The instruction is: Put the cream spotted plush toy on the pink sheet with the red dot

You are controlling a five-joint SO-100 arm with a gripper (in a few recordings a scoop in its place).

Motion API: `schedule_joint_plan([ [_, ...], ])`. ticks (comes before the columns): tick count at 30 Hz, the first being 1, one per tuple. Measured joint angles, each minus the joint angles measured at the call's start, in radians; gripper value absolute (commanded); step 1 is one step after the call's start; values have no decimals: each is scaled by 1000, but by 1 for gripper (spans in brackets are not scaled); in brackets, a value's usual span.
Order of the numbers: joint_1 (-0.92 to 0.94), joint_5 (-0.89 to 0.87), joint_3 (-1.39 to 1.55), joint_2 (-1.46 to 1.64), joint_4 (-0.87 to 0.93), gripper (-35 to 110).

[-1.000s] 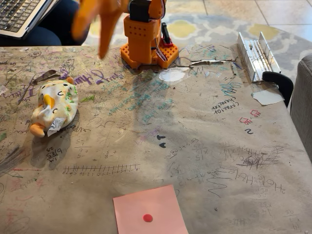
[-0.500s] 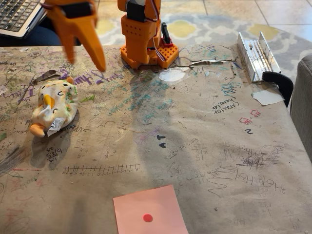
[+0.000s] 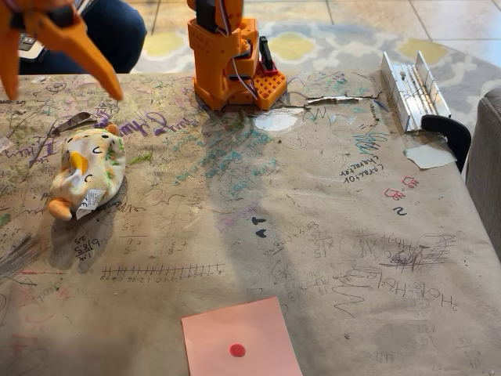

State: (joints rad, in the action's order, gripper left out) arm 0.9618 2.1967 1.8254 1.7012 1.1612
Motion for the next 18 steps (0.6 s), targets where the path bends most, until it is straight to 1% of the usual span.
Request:
schedule_joint_plan([
  [3,41,48,153,0,-138,62],
  [7,28,57,253,0,-225,62],
  [13,-20,31,244,-89,-249,61],
  [18,-69,-35,104,-239,-199,59],
])
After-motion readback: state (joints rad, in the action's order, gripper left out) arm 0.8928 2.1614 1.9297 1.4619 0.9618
